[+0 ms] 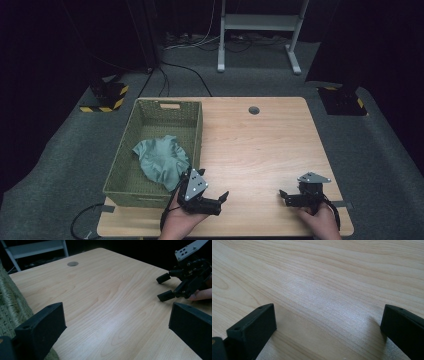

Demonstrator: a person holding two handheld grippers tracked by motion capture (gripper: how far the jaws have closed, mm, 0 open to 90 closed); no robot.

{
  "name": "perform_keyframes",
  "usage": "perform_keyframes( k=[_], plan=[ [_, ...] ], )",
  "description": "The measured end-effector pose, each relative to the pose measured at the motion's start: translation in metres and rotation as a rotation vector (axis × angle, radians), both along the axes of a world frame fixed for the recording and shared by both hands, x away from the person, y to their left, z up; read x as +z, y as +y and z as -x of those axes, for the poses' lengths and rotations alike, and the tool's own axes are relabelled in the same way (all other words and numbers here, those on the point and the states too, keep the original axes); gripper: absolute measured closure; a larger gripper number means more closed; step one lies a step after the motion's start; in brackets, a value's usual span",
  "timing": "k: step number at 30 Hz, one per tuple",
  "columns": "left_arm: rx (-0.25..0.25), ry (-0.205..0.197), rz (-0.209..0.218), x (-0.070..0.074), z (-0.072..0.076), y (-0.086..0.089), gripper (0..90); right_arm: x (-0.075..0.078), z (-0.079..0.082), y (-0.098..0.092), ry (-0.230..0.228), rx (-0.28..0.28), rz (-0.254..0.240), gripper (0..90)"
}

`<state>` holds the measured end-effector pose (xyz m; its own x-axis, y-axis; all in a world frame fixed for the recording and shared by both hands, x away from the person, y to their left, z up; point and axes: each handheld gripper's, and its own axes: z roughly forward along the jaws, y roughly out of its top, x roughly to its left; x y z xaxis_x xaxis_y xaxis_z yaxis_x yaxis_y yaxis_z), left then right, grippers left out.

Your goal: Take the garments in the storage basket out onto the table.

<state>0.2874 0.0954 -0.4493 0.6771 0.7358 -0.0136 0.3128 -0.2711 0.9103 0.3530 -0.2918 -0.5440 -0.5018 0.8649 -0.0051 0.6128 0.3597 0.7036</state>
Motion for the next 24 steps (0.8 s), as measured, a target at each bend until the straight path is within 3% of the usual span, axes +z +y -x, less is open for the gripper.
perform_keyframes(
  k=[24],
  plan=[
    [0.083,-0.004,0.035,0.012,-0.001,0.032,1.1,0.000,0.000,0.000,-0.001,0.004,-0.001,0.0]
  ],
)
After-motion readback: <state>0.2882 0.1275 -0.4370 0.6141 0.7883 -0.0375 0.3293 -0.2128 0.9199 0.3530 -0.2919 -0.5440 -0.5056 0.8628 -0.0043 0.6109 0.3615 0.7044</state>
